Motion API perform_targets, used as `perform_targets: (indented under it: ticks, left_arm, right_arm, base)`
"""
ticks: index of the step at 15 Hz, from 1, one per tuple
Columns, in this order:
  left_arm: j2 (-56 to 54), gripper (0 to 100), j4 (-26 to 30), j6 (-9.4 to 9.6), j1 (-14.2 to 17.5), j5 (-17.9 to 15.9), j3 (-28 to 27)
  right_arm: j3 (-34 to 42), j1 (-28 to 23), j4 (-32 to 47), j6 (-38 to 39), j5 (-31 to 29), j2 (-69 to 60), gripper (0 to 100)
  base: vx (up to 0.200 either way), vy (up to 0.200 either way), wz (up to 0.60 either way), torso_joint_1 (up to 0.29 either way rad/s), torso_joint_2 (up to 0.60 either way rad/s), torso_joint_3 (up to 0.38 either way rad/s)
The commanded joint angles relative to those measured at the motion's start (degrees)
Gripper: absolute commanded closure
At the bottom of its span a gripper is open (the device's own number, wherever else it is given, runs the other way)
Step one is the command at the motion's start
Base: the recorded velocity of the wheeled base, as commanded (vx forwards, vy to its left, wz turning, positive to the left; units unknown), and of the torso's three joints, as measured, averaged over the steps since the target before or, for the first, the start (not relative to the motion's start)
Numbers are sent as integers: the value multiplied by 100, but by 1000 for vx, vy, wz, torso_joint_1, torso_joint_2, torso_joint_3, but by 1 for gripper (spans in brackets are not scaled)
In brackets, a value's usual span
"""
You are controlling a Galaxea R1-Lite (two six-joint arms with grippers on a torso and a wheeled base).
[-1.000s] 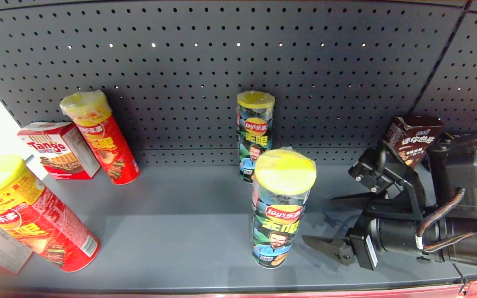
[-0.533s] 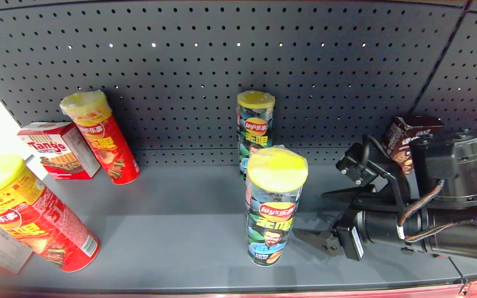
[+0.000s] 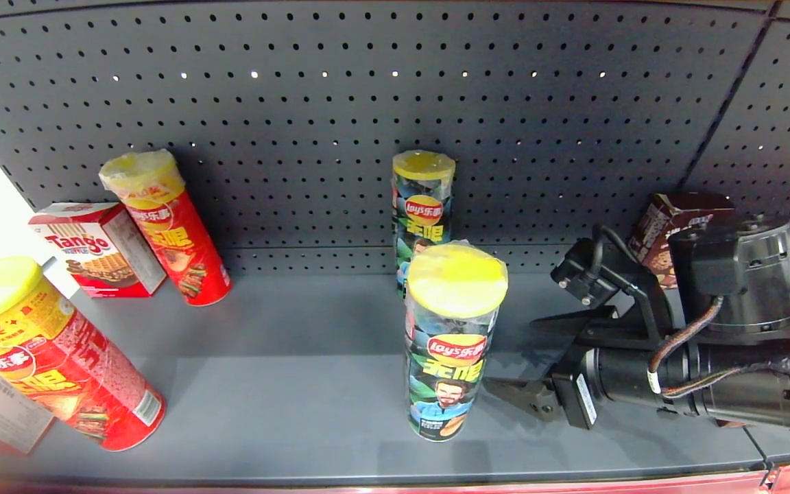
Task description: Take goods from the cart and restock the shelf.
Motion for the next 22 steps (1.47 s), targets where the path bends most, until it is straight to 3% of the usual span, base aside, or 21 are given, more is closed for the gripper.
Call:
perform_targets:
  ticks: [1,19,22]
  left_arm:
    - [11,0,-1,2,-2,0,0]
    - [11,0,-1,2,-2,0,0]
    - [11,0,-1,2,-2,0,0]
  right_arm:
    - [-75,34,-2,-2,2,102,0]
    - [-128,43,-81,7,-16,-21,0]
    - [-295,-485,-221,7,-209,-680,0]
  base:
    - [0,0,0,0,0,0]
    - [0,0,0,0,0,0]
    - [0,0,0,0,0,0]
